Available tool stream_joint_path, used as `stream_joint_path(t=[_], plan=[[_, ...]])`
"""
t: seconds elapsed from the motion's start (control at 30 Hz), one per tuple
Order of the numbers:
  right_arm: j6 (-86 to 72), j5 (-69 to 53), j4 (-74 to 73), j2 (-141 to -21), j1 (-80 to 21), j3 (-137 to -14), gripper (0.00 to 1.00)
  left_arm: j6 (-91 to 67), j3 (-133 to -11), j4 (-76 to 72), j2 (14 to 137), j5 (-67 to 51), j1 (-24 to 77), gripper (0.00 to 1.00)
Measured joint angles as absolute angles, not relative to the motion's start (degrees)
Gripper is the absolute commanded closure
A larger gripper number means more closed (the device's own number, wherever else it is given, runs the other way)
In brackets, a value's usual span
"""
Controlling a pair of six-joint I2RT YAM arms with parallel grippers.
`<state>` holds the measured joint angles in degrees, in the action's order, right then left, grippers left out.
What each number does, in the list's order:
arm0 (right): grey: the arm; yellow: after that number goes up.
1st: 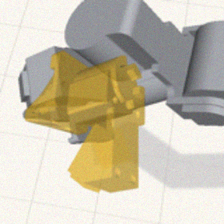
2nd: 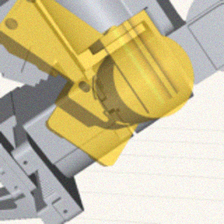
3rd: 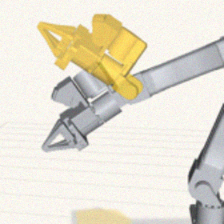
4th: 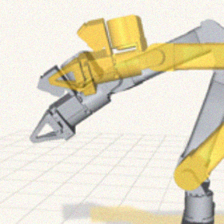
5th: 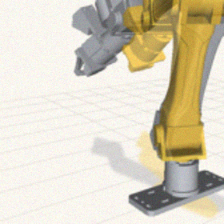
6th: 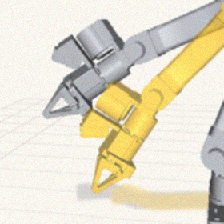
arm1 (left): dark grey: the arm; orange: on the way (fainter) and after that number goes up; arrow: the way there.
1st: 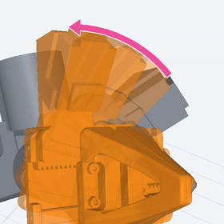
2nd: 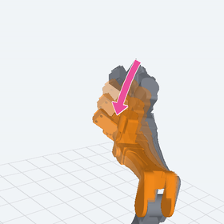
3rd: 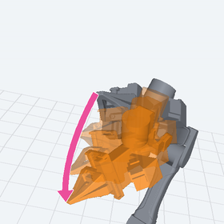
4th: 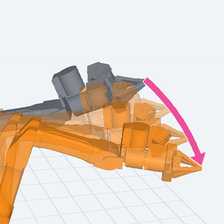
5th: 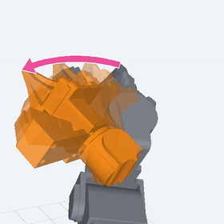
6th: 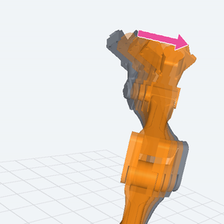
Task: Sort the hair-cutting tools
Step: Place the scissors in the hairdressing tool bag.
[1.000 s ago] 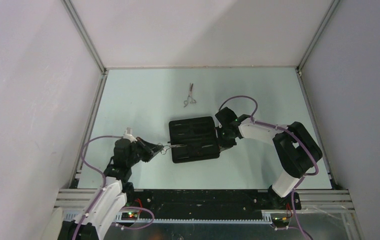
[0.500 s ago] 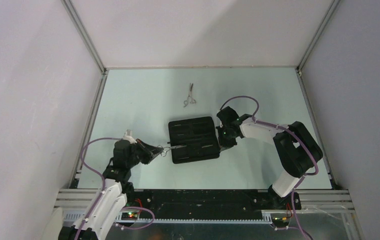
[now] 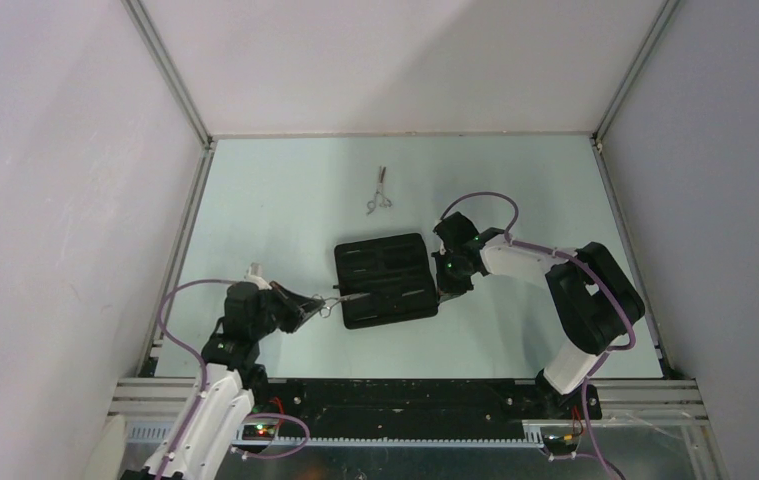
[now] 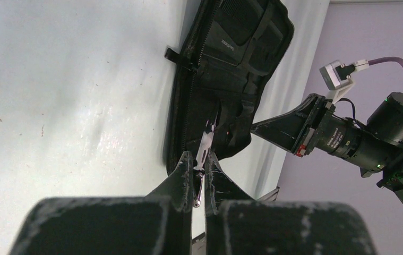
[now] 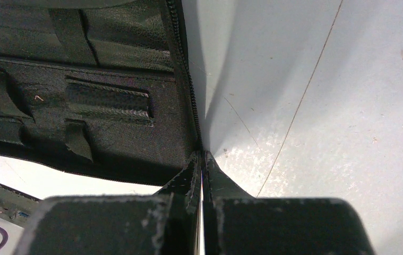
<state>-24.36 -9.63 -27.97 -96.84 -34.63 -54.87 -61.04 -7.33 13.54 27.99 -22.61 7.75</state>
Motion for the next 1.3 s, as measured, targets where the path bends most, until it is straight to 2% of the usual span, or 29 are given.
stream_joint_path(t=[0.33, 0.93, 1.3], plan=[[-24.36, -9.82, -27.94, -96.86, -34.54, -54.87, 1.0, -60.97, -9.98, 18.31, 27.88, -22.94, 7.68, 1.0], [-24.36, -10.24, -28.23, -96.95, -34.26, -54.87, 1.0, -64.36, -4.34, 2.28, 35.62, -26.55, 7.14, 1.0], [-24.36, -10.24, -28.34, -96.95, -34.22, -54.87, 1.0, -59.94, -10.46, 15.2, 37.52, -27.97, 9.52, 1.0]])
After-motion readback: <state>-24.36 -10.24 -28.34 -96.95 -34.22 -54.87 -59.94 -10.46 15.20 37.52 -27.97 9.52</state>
